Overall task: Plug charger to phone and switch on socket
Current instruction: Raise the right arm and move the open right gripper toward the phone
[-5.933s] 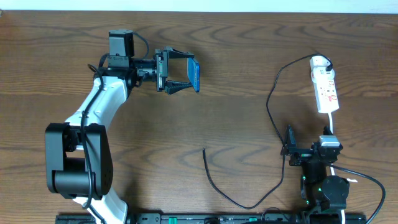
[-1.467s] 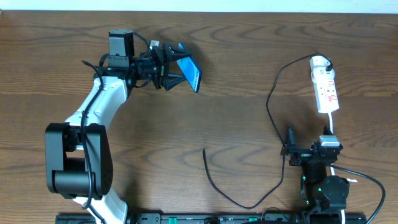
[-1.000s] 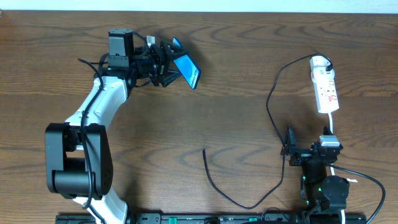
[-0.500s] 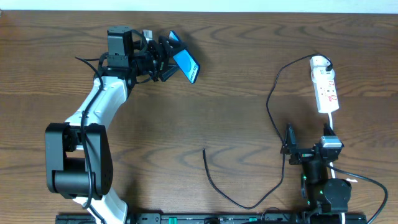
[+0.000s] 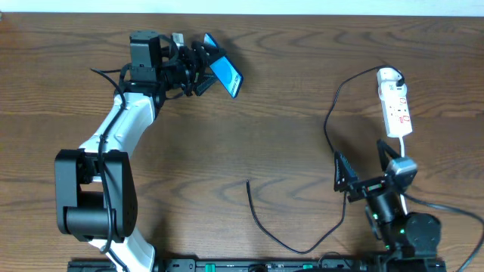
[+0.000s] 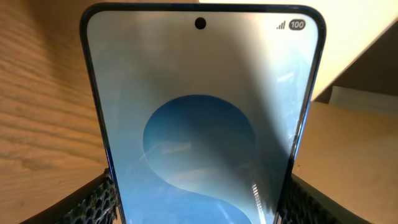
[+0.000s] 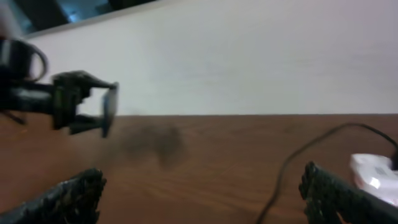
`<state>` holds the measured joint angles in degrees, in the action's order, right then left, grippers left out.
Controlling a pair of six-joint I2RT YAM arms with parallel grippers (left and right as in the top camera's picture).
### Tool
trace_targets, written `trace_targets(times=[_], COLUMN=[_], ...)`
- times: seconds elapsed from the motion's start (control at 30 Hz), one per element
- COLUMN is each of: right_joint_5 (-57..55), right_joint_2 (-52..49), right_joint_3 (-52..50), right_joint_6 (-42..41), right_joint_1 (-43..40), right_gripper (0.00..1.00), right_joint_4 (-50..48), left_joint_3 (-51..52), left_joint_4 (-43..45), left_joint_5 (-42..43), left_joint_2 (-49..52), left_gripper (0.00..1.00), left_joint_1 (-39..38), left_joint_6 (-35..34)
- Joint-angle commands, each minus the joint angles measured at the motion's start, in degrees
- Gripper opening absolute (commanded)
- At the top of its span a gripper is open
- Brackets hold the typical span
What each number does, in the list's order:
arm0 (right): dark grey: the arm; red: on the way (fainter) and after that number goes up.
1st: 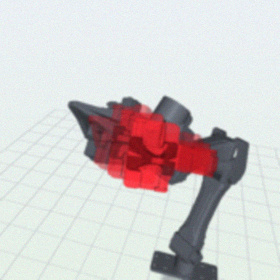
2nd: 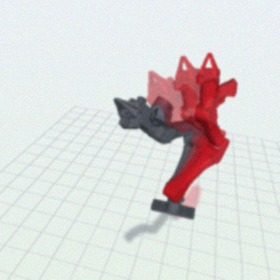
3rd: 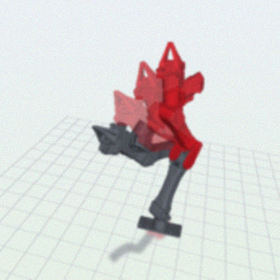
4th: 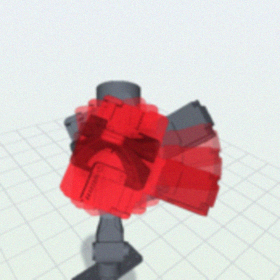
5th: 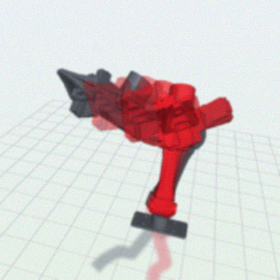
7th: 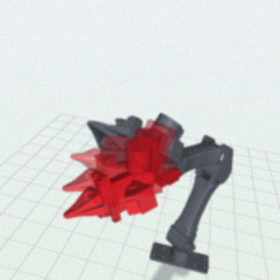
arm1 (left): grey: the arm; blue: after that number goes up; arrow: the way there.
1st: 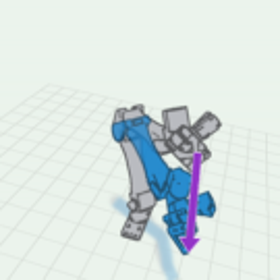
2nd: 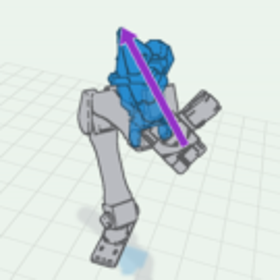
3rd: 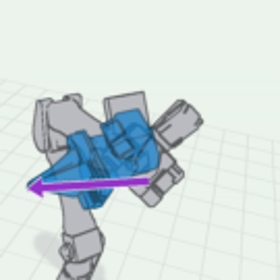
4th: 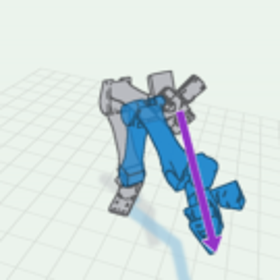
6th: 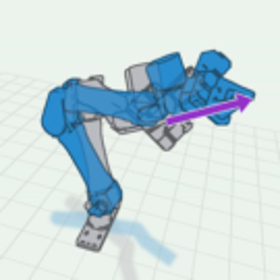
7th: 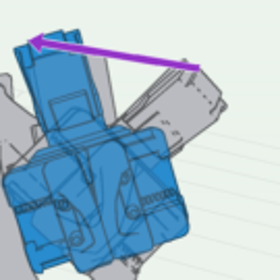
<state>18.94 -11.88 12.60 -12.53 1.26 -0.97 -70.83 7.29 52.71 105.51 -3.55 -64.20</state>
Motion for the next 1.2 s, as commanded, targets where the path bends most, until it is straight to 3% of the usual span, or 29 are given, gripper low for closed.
trace_targets(times=[0.0,0.3,0.57,0.83,1.17], right_joint_5=[7.1,20.96,22.12,20.04,19.12], right_joint_2=[-8.7,-34.77,-50.27,-58.16,-61.16], right_joint_3=[8.24,26.82,33.51,35.74,35.76], right_joint_6=[0.83,0.81,4.09,4.13,14.08], right_joint_1=[0.31,0.35,3.87,9.81,14.99], right_gripper=[0.99,0.99,0.99,0.99,0.99], right_joint_4=[1.99,5.51,3.58,-1.99,-6.58], left_joint_3=[-0.39,-0.39,-0.39,-0.39,-0.39], left_joint_4=[1.55,1.68,7.41,8.92,9.01], left_joint_5=[0.31,-2.29,-6.78,-7.82,-8.2], left_joint_2=[-2.01,-2.01,-2.01,-2.01,-2.01], left_gripper=[0.08,0.07,0.07,0.07,0.07], left_joint_1=[-0.09,-0.09,-2.14,-5.29,-7.56], left_joint_6=[-2.54,-8.92,-10.97,-11.58,-13.53])
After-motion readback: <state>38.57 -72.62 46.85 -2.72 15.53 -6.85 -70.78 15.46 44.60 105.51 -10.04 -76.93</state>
